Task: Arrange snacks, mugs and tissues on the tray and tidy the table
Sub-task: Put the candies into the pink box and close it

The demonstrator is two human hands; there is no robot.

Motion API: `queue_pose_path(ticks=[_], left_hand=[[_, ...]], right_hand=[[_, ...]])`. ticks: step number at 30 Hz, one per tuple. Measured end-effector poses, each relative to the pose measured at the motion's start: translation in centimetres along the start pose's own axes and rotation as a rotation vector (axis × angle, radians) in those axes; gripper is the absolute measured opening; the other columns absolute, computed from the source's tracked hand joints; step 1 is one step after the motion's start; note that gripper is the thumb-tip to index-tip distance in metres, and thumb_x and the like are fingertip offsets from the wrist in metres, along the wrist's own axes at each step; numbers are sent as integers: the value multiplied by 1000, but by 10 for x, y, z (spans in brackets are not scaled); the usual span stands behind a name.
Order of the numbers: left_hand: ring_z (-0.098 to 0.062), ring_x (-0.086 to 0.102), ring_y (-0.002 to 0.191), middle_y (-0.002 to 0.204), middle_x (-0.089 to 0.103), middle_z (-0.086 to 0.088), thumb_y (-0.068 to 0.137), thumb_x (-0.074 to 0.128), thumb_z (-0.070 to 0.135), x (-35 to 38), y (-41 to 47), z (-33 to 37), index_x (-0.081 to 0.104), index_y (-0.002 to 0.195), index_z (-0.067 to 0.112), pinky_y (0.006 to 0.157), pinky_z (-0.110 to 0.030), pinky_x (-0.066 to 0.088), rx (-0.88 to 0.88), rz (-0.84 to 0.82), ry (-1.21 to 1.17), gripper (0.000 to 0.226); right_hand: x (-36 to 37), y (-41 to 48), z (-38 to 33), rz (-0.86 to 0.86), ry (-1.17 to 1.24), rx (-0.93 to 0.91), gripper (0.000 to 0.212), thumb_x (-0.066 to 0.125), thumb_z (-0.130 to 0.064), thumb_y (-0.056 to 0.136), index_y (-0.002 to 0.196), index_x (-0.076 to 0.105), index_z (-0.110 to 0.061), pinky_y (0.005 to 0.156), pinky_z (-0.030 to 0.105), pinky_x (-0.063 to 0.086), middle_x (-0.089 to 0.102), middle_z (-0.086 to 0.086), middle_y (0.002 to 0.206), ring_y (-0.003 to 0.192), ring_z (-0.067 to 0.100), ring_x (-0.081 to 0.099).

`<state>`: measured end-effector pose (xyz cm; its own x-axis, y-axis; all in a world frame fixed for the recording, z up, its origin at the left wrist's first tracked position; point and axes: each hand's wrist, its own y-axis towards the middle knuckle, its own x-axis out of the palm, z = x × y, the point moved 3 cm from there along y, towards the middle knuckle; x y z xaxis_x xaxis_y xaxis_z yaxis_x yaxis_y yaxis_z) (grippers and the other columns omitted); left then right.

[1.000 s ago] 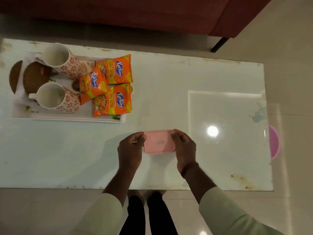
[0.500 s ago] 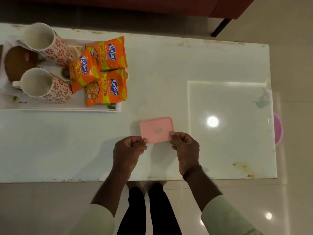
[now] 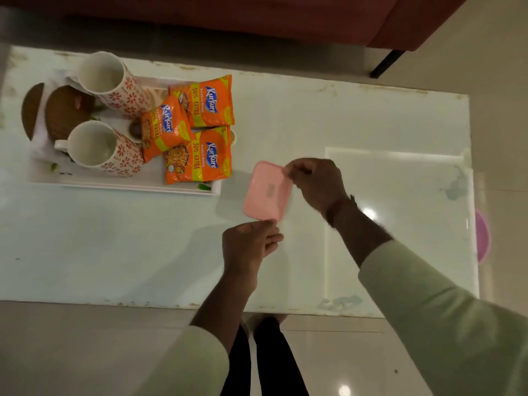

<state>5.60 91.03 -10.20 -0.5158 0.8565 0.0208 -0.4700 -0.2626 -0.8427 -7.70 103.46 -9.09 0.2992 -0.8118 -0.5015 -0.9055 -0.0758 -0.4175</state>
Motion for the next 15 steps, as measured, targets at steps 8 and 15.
queue_pose_path(ticks=[8,15], left_hand=[[-17,76,70,76,77,-6,79,80,21,25,30,18,70,81,4,64,-29,61,-128,81,-152,20],[-16,76,67,74,77,-5,80,79,22,26,42,11,71,81,4,58,-26,60,-111,106,-140,20]], right_hand=[[12,53,-26,-93,-192,-68,17,62,-15,91,95,78,-13,90,24,49,73,-3,92,95,13,66],[20,53,-13,-21,-109,-72,15,64,-17,90,93,79,-13,87,23,49,77,0,96,92,12,66]])
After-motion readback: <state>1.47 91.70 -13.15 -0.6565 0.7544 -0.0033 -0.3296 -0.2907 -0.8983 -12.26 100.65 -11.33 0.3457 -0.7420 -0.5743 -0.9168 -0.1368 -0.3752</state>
